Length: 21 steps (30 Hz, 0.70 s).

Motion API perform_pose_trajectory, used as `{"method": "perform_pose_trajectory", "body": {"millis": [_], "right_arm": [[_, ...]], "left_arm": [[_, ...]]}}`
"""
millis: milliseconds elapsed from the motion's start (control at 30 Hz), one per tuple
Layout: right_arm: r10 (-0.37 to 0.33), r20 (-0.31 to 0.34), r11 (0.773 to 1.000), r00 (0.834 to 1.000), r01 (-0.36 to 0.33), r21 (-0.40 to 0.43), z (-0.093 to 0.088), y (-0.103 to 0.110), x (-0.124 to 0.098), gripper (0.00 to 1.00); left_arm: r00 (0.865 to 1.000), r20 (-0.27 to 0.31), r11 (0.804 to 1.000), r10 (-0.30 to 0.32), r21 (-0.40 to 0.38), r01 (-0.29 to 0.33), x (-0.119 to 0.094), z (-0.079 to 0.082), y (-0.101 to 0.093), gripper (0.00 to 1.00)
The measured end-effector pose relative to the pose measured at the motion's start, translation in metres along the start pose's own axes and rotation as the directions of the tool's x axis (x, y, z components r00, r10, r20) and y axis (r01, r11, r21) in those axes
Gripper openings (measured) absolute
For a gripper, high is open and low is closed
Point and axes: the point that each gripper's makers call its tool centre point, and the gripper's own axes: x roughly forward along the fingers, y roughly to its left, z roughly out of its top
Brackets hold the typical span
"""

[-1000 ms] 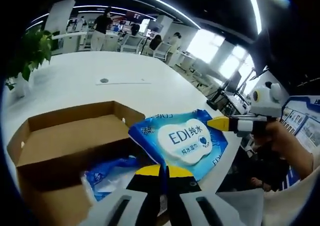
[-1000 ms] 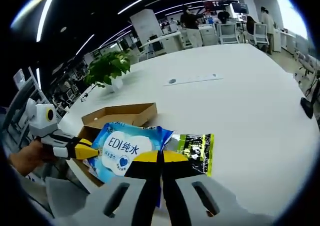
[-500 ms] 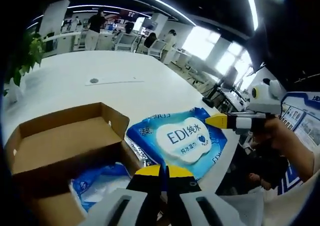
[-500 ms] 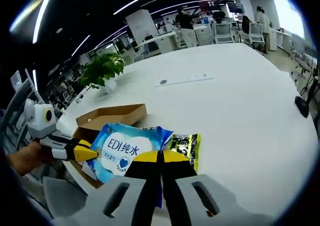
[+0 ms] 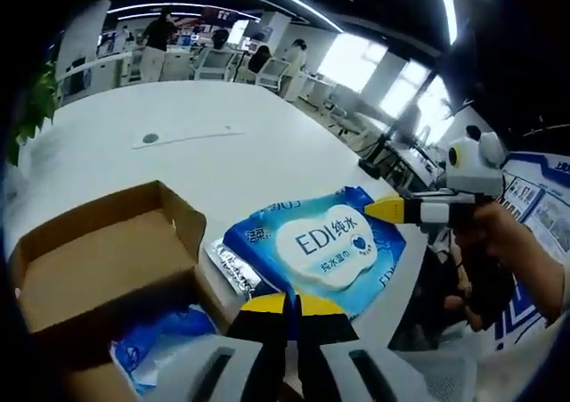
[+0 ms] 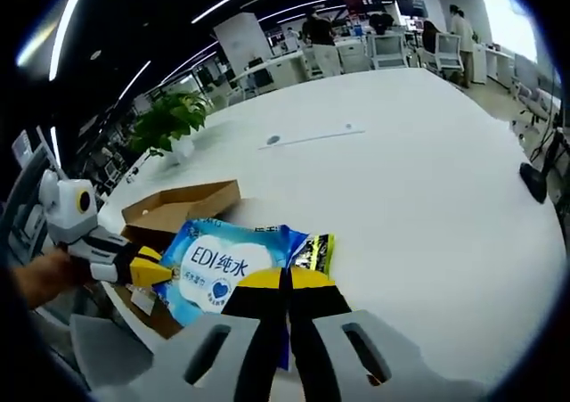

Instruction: Operate the shoe box by opening the lid, removing the specified soft item, and placing it in the target area until the item is outside and the box remains undamaged.

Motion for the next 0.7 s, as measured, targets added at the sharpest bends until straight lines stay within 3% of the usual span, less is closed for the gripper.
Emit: {"method": "perform_pose_trajectory", "body": {"millis": [333,700], "right_arm": [[0.006,-0.037,1.0,0.999,-0.006,-0.017,-0.004,-0.015,0.029,0.0],[0.024,-0.057,1.0,0.998,-0.024,-0.004,-0.013,-0.026,0.063,0.0]], "left_arm": [[0.998,-0.059,0.999,0.037,0.011,-0.037,0.022,-0.001,0.016,0.0],[0.987,-0.113,0.99,0.11,0.105,-0.099,0.034,0.0,0.031,0.0]]}}
